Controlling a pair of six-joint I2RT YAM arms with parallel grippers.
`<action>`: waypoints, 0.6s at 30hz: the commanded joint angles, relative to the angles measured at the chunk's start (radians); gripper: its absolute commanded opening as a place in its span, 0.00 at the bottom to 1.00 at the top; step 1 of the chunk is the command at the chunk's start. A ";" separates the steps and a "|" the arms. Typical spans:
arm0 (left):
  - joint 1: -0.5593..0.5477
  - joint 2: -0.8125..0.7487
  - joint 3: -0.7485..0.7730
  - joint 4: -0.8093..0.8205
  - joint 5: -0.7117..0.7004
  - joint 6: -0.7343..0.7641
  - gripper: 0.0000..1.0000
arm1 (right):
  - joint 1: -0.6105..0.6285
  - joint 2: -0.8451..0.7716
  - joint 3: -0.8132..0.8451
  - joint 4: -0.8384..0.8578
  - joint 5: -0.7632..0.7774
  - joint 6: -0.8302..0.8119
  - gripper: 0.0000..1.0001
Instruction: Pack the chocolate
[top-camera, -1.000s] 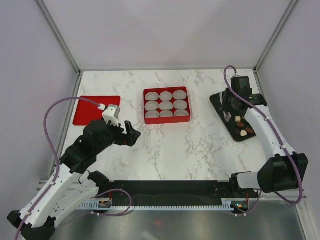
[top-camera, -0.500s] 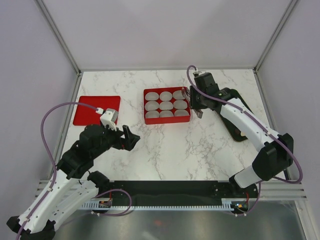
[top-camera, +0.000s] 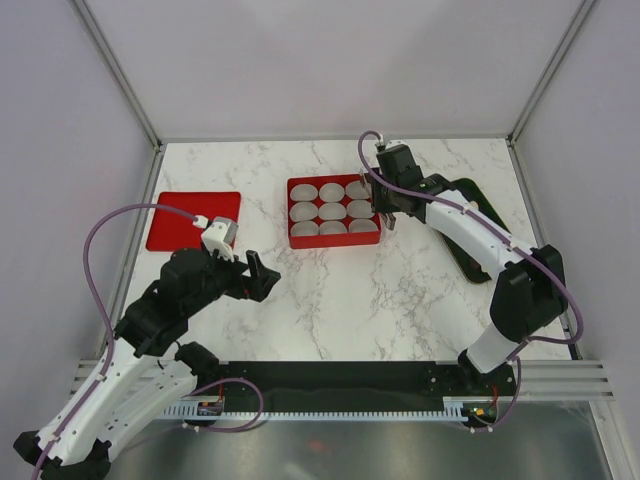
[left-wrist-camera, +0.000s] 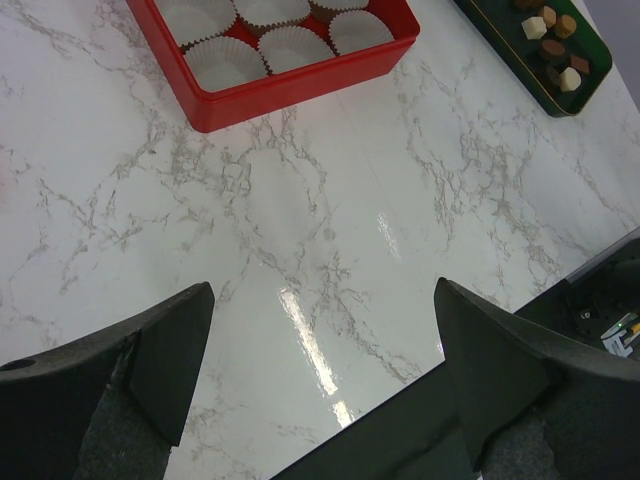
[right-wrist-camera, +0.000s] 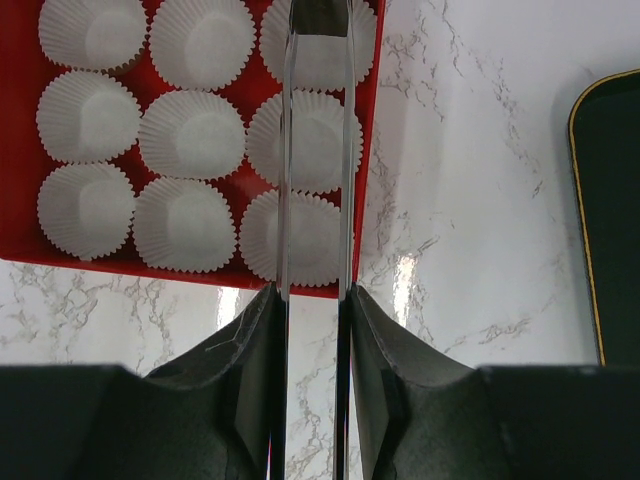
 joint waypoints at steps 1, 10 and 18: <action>0.002 -0.008 0.000 0.009 0.001 -0.006 1.00 | 0.004 0.021 0.044 0.067 -0.005 -0.017 0.33; 0.002 -0.018 -0.002 0.009 0.003 -0.004 1.00 | 0.006 0.054 0.036 0.079 0.023 -0.014 0.36; 0.002 -0.021 -0.002 0.009 0.003 -0.004 1.00 | 0.004 0.083 0.047 0.080 0.038 -0.014 0.41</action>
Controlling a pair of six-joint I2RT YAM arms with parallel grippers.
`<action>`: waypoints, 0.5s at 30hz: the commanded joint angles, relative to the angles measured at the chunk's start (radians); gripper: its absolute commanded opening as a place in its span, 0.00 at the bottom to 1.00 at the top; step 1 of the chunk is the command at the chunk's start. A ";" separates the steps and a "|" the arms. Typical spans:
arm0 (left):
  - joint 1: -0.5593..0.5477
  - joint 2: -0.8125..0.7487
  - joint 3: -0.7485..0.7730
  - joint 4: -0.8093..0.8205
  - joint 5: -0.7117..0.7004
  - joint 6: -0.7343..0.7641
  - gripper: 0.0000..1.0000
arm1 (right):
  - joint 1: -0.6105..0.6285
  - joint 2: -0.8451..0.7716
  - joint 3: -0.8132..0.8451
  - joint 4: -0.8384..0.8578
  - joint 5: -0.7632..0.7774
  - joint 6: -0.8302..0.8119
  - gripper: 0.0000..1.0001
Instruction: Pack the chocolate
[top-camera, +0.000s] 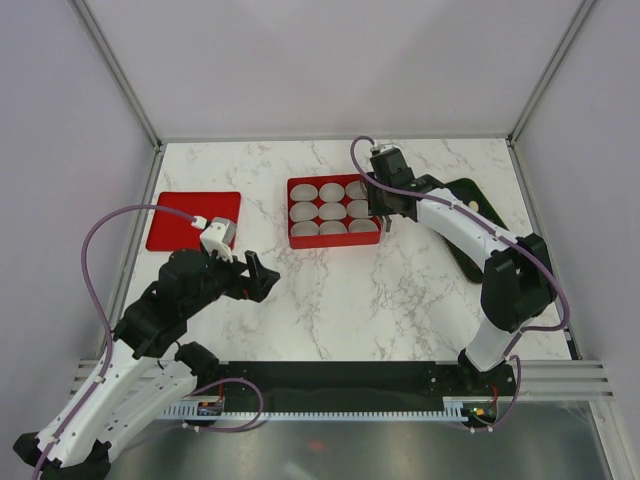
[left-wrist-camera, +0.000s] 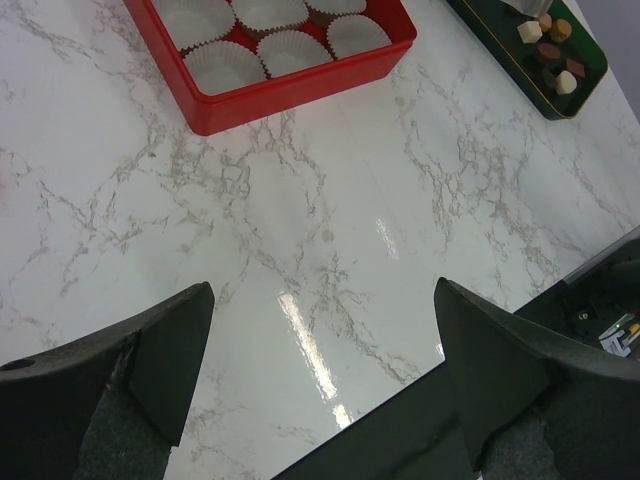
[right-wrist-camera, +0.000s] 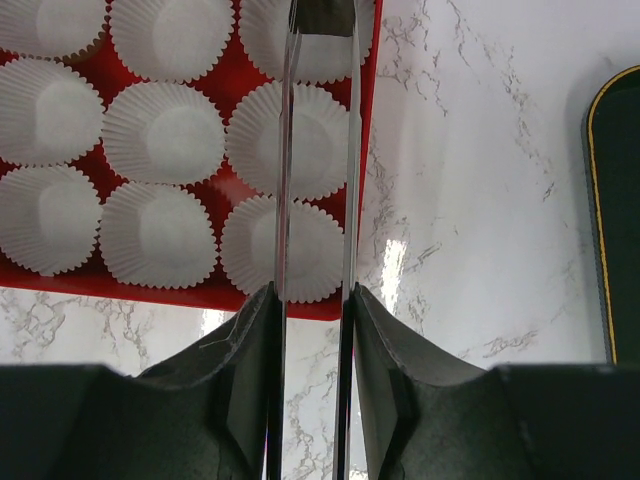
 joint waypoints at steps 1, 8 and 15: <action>0.002 -0.010 -0.002 0.009 0.003 -0.004 1.00 | 0.004 0.000 0.046 0.046 0.029 -0.006 0.42; 0.002 -0.004 -0.002 0.009 0.004 -0.003 1.00 | 0.007 -0.004 0.047 0.047 0.041 -0.013 0.47; 0.002 -0.004 0.000 0.010 0.001 -0.006 1.00 | 0.006 -0.022 0.060 0.043 0.032 -0.016 0.49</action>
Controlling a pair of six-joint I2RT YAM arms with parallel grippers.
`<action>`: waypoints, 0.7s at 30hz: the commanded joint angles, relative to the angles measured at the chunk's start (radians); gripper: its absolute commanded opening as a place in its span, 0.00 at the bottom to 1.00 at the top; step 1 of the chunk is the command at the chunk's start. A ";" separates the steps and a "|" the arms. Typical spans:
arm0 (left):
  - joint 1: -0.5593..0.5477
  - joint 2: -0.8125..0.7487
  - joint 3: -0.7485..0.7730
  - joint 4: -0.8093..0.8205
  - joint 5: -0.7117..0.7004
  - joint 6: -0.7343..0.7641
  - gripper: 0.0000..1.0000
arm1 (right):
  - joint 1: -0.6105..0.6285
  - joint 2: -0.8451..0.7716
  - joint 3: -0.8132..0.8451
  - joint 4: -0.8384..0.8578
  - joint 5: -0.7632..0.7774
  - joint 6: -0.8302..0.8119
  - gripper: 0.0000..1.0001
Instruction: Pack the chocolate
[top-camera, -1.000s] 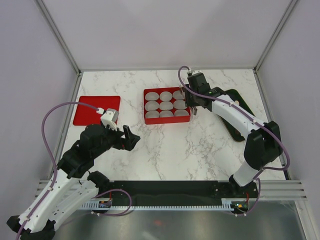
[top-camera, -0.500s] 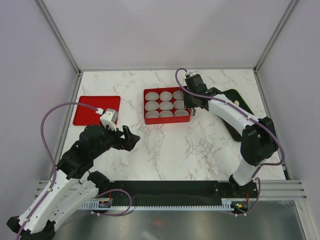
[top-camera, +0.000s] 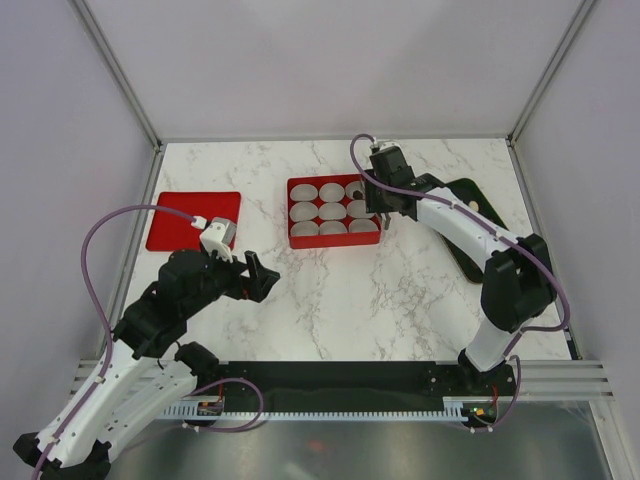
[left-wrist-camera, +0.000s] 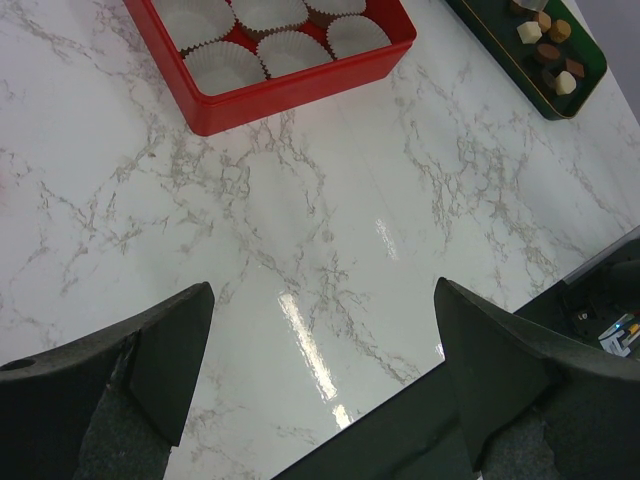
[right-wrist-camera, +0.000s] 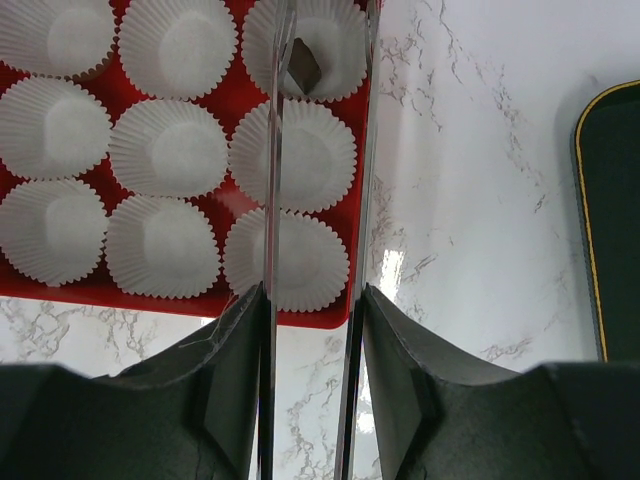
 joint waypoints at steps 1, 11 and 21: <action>0.002 -0.002 -0.002 0.009 0.000 -0.004 1.00 | 0.007 -0.045 0.052 0.032 0.004 -0.005 0.49; 0.002 0.002 0.002 0.007 0.009 -0.004 1.00 | 0.004 -0.219 0.086 -0.148 0.037 -0.021 0.47; 0.002 -0.018 -0.002 0.010 0.010 -0.003 1.00 | -0.243 -0.317 -0.098 -0.219 0.102 -0.022 0.48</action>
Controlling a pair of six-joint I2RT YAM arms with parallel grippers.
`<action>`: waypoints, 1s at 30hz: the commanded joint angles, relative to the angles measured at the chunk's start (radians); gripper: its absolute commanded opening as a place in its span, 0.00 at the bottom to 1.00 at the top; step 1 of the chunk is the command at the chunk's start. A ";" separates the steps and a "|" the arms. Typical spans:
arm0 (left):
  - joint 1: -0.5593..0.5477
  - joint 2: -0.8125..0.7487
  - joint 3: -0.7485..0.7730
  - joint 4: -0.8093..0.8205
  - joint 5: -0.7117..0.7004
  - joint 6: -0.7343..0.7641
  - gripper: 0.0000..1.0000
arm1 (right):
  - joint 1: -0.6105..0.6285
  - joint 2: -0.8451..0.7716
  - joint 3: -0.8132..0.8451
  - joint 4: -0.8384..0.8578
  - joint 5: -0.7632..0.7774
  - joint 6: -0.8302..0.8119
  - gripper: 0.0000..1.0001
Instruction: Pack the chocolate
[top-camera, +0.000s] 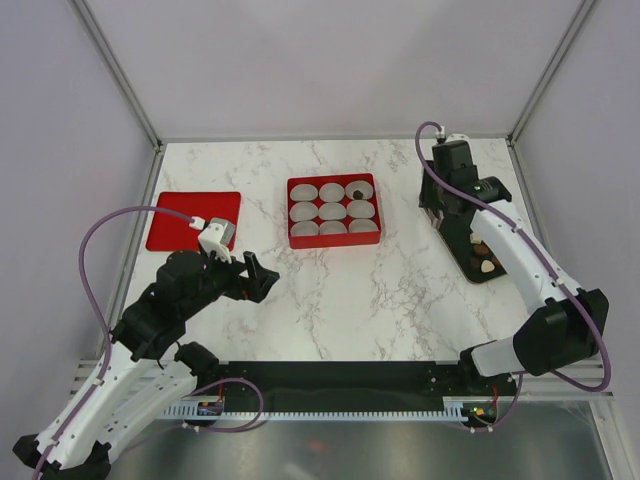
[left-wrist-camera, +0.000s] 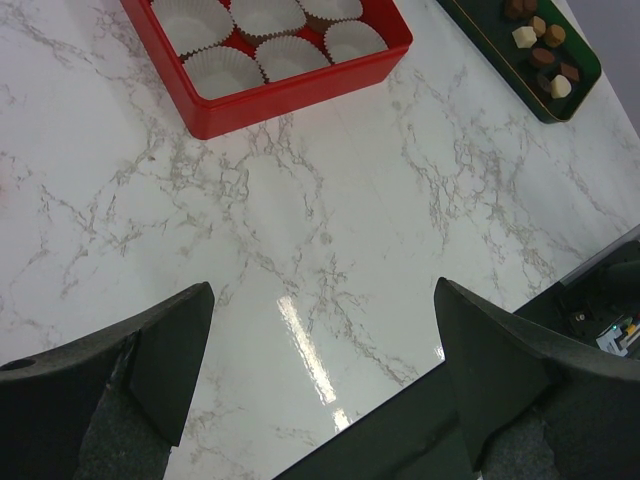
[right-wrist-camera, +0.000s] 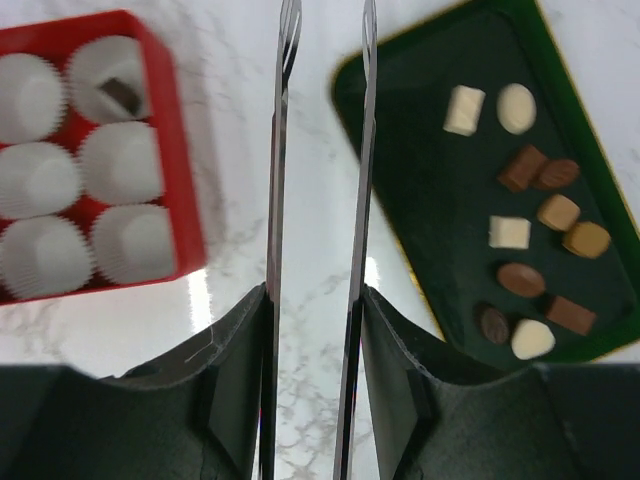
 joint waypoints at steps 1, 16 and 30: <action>0.001 -0.005 0.000 0.010 0.010 -0.003 1.00 | -0.091 -0.021 -0.083 -0.048 0.049 0.008 0.48; 0.001 -0.011 -0.002 0.010 0.005 -0.004 1.00 | -0.217 0.051 -0.158 0.045 0.029 0.053 0.50; 0.001 -0.006 0.000 0.008 0.002 -0.003 1.00 | -0.294 0.157 -0.186 0.131 -0.092 0.030 0.50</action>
